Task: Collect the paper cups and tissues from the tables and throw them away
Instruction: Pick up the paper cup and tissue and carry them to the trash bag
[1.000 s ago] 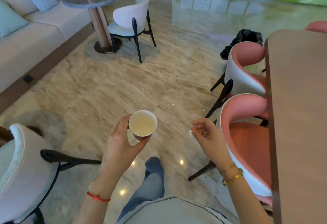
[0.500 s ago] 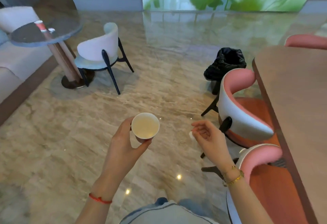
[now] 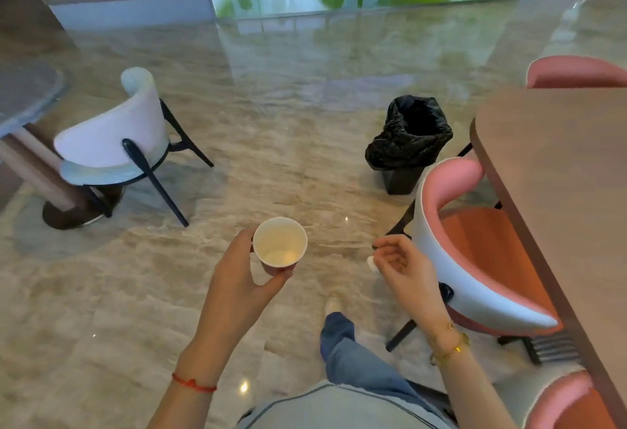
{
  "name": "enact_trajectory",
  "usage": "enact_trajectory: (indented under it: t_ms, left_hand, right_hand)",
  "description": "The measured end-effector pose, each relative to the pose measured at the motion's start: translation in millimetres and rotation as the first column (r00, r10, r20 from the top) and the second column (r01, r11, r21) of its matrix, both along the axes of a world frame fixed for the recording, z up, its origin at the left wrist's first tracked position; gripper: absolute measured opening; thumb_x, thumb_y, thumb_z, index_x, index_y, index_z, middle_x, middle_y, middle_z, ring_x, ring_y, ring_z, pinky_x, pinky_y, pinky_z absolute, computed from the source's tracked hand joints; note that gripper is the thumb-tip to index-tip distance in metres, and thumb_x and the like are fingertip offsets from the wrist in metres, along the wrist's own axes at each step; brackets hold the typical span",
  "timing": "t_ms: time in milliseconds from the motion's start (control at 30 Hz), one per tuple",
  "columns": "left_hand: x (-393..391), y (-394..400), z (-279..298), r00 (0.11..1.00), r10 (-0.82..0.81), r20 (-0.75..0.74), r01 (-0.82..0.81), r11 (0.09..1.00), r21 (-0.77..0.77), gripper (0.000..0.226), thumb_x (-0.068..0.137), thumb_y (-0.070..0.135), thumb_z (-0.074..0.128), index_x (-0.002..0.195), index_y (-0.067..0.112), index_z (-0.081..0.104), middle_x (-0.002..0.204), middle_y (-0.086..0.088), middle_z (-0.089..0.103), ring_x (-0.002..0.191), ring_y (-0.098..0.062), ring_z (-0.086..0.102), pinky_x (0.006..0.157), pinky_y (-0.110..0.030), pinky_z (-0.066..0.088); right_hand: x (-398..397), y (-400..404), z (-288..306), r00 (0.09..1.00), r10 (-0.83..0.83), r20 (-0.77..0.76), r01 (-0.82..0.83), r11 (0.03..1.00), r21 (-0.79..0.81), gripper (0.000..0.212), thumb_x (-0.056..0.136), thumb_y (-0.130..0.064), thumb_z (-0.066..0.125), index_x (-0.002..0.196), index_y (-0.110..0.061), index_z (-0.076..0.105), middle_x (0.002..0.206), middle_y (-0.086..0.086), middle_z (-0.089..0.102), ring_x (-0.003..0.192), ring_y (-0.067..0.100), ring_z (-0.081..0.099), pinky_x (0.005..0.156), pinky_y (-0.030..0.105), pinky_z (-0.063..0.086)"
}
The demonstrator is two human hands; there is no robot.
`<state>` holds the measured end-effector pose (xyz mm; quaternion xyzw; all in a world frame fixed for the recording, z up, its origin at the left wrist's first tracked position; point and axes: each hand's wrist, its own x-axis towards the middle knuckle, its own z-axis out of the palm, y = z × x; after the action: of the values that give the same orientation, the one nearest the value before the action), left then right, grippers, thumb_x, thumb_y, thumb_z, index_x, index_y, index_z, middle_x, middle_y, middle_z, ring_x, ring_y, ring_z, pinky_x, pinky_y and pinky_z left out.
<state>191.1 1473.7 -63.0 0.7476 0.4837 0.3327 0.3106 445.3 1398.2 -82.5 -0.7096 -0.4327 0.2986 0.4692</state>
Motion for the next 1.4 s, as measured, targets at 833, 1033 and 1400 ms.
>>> enact_trajectory:
  t_ms: [833,1033,1400]
  left_hand:
    - [276.4,526.8,-5.6,0.981,-0.192,-0.001,0.192,0.981,-0.018,0.061,0.071,0.043,0.081,0.118,0.049,0.041,0.114,0.032,0.051,0.107,0.009,0.050,0.079,-0.014,0.044]
    - [371.4,656.8,-0.8,0.937,-0.347,-0.029,0.347,0.938,0.003,0.062,0.073,0.042,0.080,0.124,0.039,0.046,0.118,0.025,0.053,0.107,0.004,0.050,0.086,-0.020,0.046]
    - [574.7,785.8,-32.8,0.800,-0.597,-0.054,0.594,0.802,-0.064,0.072,0.066,0.046,0.083,0.128,0.029,0.050,0.121,0.014,0.056,0.112,-0.009,0.054,0.093,-0.034,0.049]
  right_hand:
    - [255.2,474.0,4.5,0.977,-0.208,0.045,0.208,0.978,0.007,0.017,0.085,-0.006,0.065,0.099,-0.017,0.063,0.084,-0.002,0.067,0.074,0.008,0.061,0.070,0.018,0.052]
    - [321.6,574.8,9.8,0.930,-0.355,0.094,0.352,0.935,0.049,0.015,0.087,-0.009,0.064,0.099,-0.018,0.062,0.083,-0.003,0.065,0.074,0.004,0.059,0.067,0.014,0.051]
    - [452.7,650.1,-11.5,0.766,-0.633,0.110,0.641,0.765,-0.065,0.016,0.088,-0.010,0.062,0.101,-0.019,0.063,0.084,-0.004,0.067,0.080,0.007,0.062,0.071,0.013,0.047]
